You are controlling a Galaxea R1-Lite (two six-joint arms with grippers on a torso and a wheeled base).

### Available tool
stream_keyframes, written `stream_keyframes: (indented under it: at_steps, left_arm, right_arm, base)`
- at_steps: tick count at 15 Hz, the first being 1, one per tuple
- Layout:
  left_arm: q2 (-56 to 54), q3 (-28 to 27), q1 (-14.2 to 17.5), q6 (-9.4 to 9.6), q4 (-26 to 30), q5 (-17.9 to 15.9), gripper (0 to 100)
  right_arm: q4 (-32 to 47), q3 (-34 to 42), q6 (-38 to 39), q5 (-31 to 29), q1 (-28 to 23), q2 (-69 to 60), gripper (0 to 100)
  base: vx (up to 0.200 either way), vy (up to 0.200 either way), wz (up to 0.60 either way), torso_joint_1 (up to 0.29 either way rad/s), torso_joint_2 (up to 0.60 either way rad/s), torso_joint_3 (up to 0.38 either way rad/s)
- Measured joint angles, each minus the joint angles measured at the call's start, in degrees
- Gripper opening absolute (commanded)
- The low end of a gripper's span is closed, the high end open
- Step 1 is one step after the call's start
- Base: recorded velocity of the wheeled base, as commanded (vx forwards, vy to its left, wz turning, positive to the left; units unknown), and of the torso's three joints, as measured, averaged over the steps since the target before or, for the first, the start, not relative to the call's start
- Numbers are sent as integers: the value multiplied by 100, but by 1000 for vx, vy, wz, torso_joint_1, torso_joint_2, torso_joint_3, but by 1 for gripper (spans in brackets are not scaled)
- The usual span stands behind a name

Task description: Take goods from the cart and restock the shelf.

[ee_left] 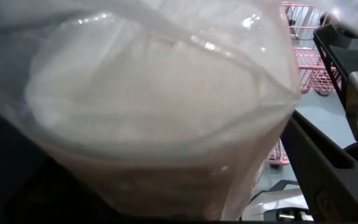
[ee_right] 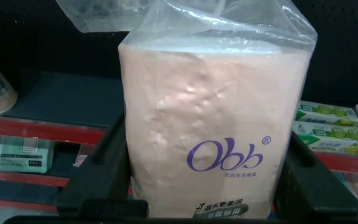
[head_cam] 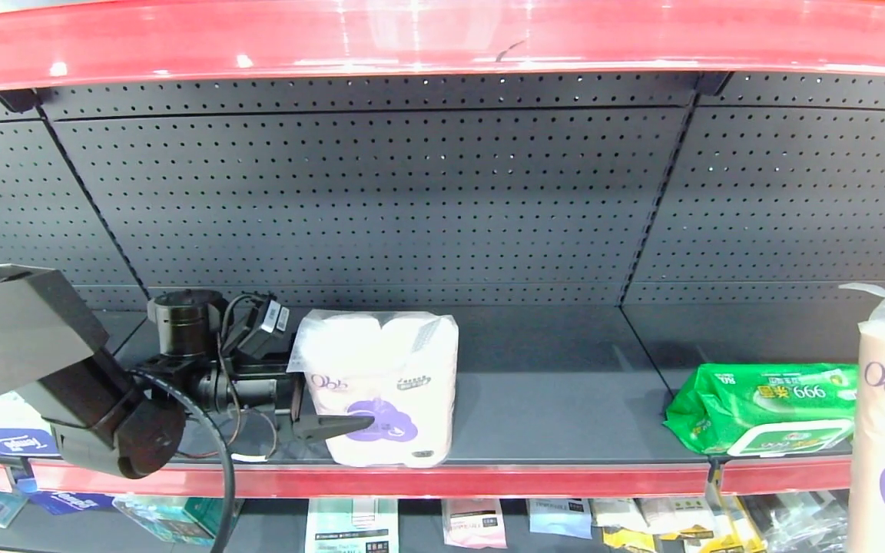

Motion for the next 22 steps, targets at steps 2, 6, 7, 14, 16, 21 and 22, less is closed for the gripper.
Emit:
stream_keyframes:
  at_steps: [2, 6, 7, 14, 16, 21, 22]
  left_arm:
    - [-215, 179, 0, -564, -399, -2, 100]
    - [-557, 244, -1, -1843, -1801, 17, 100]
    - [-606, 238, -1, -2411, -2128, 222, 100]
    - [-1329, 83, -1, -3686, -2291, 816, 100]
    - [-1503, -38, -1, -4005, -2288, 1068, 100]
    - [-1704, -479, 63, -4262, -2198, 2659, 100]
    - [-1744, -506, 168, -4261, -2146, 2804, 100]
  right_arm:
    - [0, 20, 0, 0, 0, -2, 0]
    - [2, 116, 0, -15, 0, -11, 0]
    - [2, 119, 0, -11, 0, -9, 0]
    - [-2, 304, 0, -9, 0, -9, 0]
    - [-2, 310, 0, -9, 0, -6, 0]
    - [-5, 307, 9, 13, 9, 33, 0]
    - [-5, 307, 13, 16, 15, 41, 0]
  base:
    - [0, 0, 0, 0, 0, 0]
    - [0, 0, 0, 0, 0, 0]
    - [0, 0, 0, 0, 0, 0]
    - [0, 0, 0, 0, 0, 0]
    - [0, 0, 0, 0, 0, 0]
    - [0, 0, 0, 0, 0, 0]
    - [0, 0, 0, 0, 0, 0]
